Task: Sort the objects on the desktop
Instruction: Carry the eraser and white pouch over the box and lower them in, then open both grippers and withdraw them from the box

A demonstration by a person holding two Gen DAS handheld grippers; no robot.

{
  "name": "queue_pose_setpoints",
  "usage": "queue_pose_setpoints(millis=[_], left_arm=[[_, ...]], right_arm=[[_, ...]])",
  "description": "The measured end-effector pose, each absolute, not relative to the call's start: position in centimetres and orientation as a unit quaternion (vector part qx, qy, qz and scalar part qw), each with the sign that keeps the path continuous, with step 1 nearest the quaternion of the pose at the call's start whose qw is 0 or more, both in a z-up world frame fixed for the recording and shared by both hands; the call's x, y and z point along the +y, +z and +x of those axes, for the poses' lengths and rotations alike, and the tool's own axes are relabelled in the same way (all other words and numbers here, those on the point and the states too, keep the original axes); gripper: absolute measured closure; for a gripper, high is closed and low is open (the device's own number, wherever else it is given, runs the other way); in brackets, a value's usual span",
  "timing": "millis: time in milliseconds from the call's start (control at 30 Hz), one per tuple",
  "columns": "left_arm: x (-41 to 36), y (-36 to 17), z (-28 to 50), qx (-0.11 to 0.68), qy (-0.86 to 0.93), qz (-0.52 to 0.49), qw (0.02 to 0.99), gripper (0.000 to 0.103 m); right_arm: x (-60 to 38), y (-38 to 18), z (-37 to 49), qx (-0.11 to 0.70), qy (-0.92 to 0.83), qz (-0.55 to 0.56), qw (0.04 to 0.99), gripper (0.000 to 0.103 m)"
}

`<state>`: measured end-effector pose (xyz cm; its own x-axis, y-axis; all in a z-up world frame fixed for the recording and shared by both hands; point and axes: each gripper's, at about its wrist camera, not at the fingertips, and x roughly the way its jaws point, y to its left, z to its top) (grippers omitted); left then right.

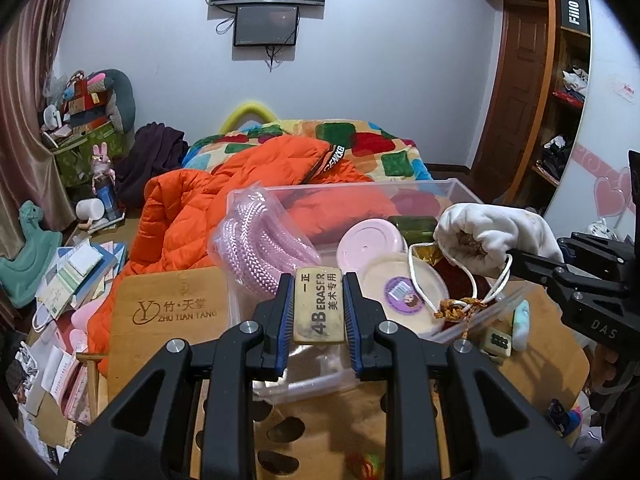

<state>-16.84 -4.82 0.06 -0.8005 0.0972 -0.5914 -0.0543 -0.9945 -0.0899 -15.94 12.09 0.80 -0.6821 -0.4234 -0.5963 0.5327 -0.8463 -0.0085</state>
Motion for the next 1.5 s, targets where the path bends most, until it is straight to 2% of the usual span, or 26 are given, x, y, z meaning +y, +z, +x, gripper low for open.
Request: queue_pose_setpoints(millis=[267,600,900,1000,1167,1500], left_arm=[[-4.6,-0.6,-17.9,-0.035,0.946,-0.321,0.045,0.08],[-4.3,-1.1,-18.0,-0.038,0.942,-0.331,0.042,0.08],[-4.4,-1.0,-17.3,-0.041,0.94,-0.336,0.045,0.078],[-4.3,-0.9,-16.9,-0.039,0.94,-0.335,0.044,0.073],[-4.6,-0.6,-16.2,-0.045,0.941,-0.331,0.043,0.059],[-4.4,0.4,-14.6,-0.044,0.946,-0.317,0.041,0.047]], right_arm=[[11.4,0.0,-17.0,0.095,-0.909,0.309,0.265,0.08],[9.8,-1.0,-16.5,0.144,-0.907,0.304,0.252,0.075],[10.1,-0.8,-16.7,0.14,-0.907,0.314,0.243,0.073],[10.3,-0.6,-16.6,0.135,-0.907,0.319,0.241,0.07],[10.8,-0.4,-16.4,0.123,-0.907,0.322,0.24,0.062],[12.6,1.3,-14.3,0.105,-0.922,0.293,0.229,0.045]])
